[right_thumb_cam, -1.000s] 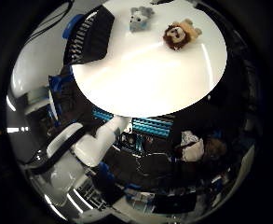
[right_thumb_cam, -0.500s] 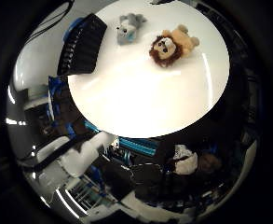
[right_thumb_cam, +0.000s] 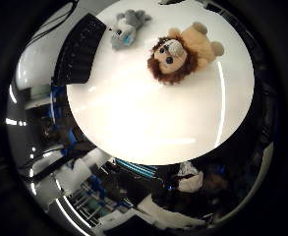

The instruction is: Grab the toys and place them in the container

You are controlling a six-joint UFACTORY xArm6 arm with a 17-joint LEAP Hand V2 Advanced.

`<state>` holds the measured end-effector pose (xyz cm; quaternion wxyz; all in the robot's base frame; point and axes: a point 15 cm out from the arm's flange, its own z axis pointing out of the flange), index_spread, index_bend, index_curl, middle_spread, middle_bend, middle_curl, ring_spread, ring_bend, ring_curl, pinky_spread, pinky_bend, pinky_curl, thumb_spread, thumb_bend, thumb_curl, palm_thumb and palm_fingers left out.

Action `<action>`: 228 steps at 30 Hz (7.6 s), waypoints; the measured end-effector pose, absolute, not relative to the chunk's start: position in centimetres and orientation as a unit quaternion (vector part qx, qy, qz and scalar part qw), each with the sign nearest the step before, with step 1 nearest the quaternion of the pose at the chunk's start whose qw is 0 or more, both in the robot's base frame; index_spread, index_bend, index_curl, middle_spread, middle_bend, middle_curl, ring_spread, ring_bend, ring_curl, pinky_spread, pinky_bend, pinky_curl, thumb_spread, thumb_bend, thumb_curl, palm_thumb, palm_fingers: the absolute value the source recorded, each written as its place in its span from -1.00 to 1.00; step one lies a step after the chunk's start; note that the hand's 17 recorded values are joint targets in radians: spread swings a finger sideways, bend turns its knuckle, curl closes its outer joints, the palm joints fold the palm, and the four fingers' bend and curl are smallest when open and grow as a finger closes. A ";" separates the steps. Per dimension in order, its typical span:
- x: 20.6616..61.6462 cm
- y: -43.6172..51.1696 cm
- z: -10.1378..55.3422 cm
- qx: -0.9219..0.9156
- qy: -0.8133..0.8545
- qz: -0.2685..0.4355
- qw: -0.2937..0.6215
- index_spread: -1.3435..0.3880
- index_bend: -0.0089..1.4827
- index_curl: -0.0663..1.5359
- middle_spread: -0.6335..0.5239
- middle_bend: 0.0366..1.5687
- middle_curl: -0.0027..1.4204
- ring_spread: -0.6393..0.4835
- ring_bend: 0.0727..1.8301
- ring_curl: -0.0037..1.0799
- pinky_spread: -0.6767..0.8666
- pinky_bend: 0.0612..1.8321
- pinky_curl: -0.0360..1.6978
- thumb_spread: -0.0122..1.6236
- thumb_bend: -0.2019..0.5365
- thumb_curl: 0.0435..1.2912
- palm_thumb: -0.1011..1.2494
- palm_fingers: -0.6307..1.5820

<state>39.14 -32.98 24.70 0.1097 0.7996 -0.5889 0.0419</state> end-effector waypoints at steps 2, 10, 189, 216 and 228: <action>40.0 -33.2 24.2 0.799 -0.589 0.041 0.109 0.12 -0.79 -0.62 0.17 -0.79 -0.52 0.48 -0.69 -0.52 0.39 -0.50 -0.62 0.14 -0.53 -0.59 -0.35 -0.41; 43.3 -33.5 22.6 0.802 -0.586 0.047 0.106 0.12 -0.78 -0.61 0.16 -0.79 -0.53 0.48 -0.72 -0.52 0.39 -0.53 -0.62 0.16 -0.53 -0.59 -0.31 -0.41; 55.5 -16.1 34.8 0.898 -0.299 0.244 0.209 0.03 -0.79 -0.63 0.10 -0.80 -0.55 0.41 -0.70 -0.50 0.34 -0.53 -0.58 0.21 -0.52 -0.55 0.16 -0.44; 57.0 -13.9 26.8 0.904 -0.258 0.266 0.212 0.05 -0.81 -0.70 0.16 -0.80 -0.57 0.41 -0.69 -0.50 0.31 -0.48 -0.60 0.20 -0.52 -0.54 0.19 -0.47; 57.4 -13.2 22.5 0.909 -0.266 0.247 0.205 0.06 -0.81 -0.69 0.15 -0.80 -0.56 0.42 -0.68 -0.50 0.31 -0.49 -0.60 0.20 -0.52 -0.54 0.19 -0.46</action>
